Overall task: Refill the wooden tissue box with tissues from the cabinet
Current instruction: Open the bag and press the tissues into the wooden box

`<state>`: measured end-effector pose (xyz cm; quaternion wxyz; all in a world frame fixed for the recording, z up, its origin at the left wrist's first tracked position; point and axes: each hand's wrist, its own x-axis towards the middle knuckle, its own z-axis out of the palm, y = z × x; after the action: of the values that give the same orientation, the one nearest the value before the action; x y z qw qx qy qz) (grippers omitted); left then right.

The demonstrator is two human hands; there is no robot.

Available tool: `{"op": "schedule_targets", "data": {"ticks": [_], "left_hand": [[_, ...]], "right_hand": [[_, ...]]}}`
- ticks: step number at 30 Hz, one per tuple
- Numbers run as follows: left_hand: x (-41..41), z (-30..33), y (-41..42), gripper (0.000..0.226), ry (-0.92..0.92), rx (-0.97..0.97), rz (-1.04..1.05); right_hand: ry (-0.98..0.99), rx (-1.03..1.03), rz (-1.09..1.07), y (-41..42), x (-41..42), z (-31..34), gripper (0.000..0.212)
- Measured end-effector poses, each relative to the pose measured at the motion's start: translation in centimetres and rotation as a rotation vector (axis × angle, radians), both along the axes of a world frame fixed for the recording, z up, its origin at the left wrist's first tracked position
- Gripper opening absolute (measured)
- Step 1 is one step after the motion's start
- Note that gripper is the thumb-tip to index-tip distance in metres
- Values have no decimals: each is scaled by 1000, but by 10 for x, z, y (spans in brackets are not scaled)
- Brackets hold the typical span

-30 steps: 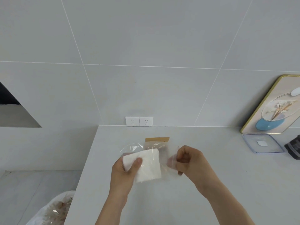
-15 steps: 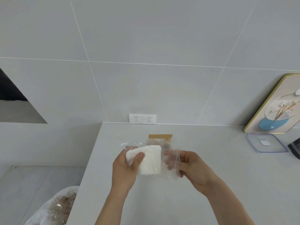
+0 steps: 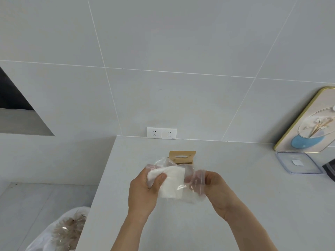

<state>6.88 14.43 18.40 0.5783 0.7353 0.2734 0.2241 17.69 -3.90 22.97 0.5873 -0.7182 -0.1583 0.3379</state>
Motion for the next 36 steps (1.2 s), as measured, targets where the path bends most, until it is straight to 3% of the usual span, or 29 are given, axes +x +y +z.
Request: {"op": "schedule_targets", "data": {"ticks": [3, 8, 12, 20, 25, 32, 36], "left_hand": [[2, 0, -1, 28, -2, 54, -21], [9, 3, 5, 17, -17, -4, -4], [13, 0, 10, 15, -28, -152, -23], [1, -8, 19, 21, 4, -333, -198], [-13, -31, 36, 18, 69, -441, -93], [-28, -63, 63, 21, 133, -589, 166], [-41, -89, 81, 22, 145, -687, 287]], "right_hand": [[2, -14, -44, 6, -2, -1, 37], [-13, -53, -18, 18, -5, 5, 11], [18, -130, 74, 24, -4, 4, 37], [62, -167, -9, 32, -3, -10, 33], [86, -166, -210, 29, 0, -24, 14], [66, -238, -425, 36, -2, -43, 12], [155, -200, -462, 33, -8, -53, 18]]}}
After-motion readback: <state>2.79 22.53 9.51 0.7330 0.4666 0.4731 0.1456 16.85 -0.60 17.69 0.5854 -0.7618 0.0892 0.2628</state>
